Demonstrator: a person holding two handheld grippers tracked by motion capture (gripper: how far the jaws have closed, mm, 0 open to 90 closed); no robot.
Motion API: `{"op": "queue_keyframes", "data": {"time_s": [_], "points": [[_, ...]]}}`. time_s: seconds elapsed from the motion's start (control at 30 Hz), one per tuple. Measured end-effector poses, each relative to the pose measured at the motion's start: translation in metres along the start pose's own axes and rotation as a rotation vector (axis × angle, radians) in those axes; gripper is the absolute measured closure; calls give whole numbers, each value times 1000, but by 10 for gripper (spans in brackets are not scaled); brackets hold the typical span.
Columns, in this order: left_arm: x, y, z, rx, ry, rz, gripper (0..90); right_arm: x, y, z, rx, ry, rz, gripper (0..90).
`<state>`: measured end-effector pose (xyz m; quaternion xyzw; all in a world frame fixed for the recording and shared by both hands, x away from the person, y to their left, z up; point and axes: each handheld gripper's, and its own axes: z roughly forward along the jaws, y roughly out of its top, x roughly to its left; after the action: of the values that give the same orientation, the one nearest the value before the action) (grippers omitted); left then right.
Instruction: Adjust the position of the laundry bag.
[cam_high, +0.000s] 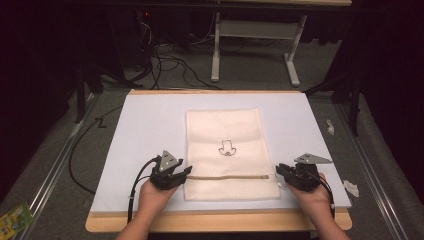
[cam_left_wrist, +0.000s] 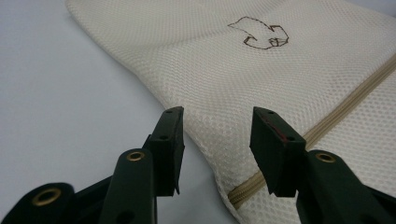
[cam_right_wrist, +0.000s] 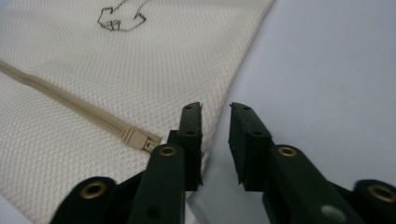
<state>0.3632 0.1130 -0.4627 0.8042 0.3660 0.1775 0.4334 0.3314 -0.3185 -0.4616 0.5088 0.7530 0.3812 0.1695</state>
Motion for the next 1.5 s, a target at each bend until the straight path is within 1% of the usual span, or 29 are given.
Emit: {"op": "queue_keyframes", "data": {"time_s": [0.03,0.07,0.1,0.17,0.2,0.23,0.27,0.3,0.33,0.4,0.47,0.57,0.63,0.67,0.7,0.73,0.8,0.9,0.93,1.07,1.13,1.27,1.3,1.37,1.4,1.47,1.5], "points": [[0,0,0,-5,2,-3,552,-1,-2,2,8,21,25,696],[-1,0,-1,-8,0,-4,551,-2,-3,4,11,56,61,675],[-1,0,-2,-8,0,-1,549,-2,-4,6,6,82,77,646],[-1,0,-3,-11,-4,-1,548,1,-3,8,14,58,63,637],[-1,0,-3,-16,-4,-5,547,3,-3,9,24,42,39,635],[0,0,-3,-14,-5,-9,545,5,-4,10,45,33,33,632],[0,0,-2,-11,-7,-11,544,6,-5,11,54,26,25,636],[0,0,-2,-8,-8,-11,542,7,-6,11,55,29,21,645],[-1,0,-2,-10,-9,-9,540,7,-8,11,67,45,35,652],[-2,0,-2,-12,-11,-1,537,8,-11,9,71,58,48,652],[-2,0,-2,-12,-15,0,535,8,-11,9,75,59,47,655],[-3,0,0,-7,-17,7,532,10,-11,9,78,48,13,701],[-4,0,0,-9,-20,9,530,10,-11,10,80,53,4,741],[-5,0,0,-12,-23,8,529,9,-11,10,77,60,1,774],[-5,0,-1,-14,-26,10,528,9,-11,10,82,64,11,785],[-6,0,0,-15,-28,11,527,8,-11,10,80,69,10,802],[-7,0,0,-11,-32,18,526,10,-11,9,83,67,-7,826],[-9,0,0,-13,-39,17,525,12,-10,9,80,63,-34,841],[-10,0,0,-11,-43,19,524,13,-10,8,83,60,-34,844],[-15,0,2,-4,-49,47,520,15,-10,6,73,63,-71,856],[-16,0,3,-5,-48,49,519,16,-9,4,65,66,-85,858],[-17,0,4,-2,-65,42,516,17,-7,0,24,79,-89,858],[-17,0,4,-2,-66,42,515,17,-6,-1,20,78,-80,858],[-18,0,5,-3,-81,25,513,17,-6,-2,13,84,-80,858],[-19,1,6,-6,-91,9,513,16,-6,-2,12,87,-85,858],[-22,3,6,-15,-106,-13,513,18,-6,-3,10,92,-78,859],[-24,5,7,-22,-114,-22,513,19,-6,-4,8,93,-86,858]]}}
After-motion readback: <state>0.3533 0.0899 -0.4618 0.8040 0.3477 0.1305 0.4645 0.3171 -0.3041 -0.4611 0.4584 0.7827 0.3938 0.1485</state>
